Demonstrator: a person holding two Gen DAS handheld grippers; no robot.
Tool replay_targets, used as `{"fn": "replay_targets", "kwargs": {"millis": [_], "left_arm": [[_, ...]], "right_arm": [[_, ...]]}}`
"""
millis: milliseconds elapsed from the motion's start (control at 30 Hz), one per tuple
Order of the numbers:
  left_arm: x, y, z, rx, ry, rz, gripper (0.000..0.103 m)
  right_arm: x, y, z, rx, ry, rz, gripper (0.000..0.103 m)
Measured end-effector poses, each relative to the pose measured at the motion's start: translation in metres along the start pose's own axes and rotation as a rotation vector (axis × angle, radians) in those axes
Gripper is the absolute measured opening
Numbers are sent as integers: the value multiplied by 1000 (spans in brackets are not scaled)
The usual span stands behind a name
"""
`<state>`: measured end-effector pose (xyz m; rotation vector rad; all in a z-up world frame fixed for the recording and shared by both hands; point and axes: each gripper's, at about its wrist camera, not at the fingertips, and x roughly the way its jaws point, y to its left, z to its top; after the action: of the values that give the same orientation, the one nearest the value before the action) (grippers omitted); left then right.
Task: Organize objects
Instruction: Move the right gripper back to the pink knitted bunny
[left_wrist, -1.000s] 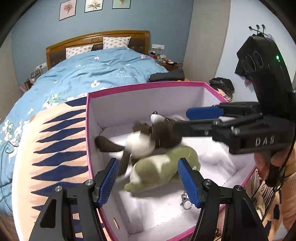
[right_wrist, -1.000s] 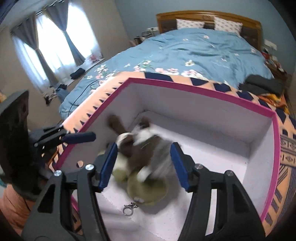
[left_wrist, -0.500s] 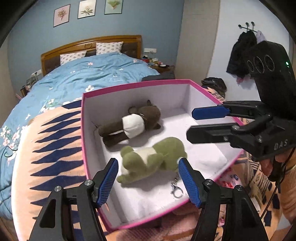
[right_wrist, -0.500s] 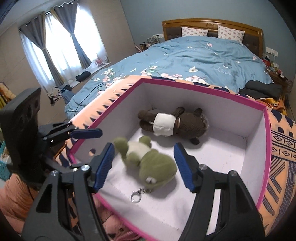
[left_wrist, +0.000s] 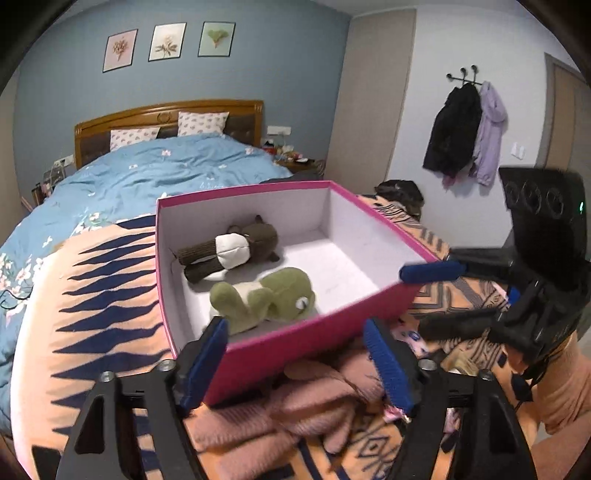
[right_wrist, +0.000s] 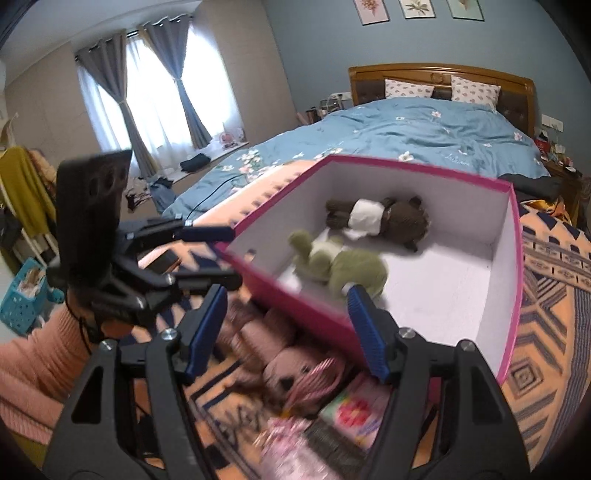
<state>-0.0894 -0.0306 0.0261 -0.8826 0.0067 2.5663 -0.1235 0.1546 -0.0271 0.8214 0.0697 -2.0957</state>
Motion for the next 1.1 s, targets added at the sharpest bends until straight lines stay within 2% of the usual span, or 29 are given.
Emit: {"fn": "replay_targets", "kwargs": {"millis": [167,233,500,633,800,1000,1100], "left_arm": [[-5,-7,-19,9,7,30,85],[-4,-6,-30,-3,28,15,85],[10,9,-56,-68,101,39,85],[14,14,-62,-90,111,42,85],[12,14,-66,-89,114,42,85],[15,16,-69,-86,126,37,85],[19,16,-70,-81,140,35,85]], "right_arm": [[10,24,-28,-62,57,-15,69],[16,25,-38,-49,78,6,69],[28,33,-66,-31,122,50,69],[42,40,-80,-22,192,82,69],[59,30,-92,38,248,22,69],[45,17,-90,90,205,-113,69],[43,10,-87,128,186,-109,69]]}}
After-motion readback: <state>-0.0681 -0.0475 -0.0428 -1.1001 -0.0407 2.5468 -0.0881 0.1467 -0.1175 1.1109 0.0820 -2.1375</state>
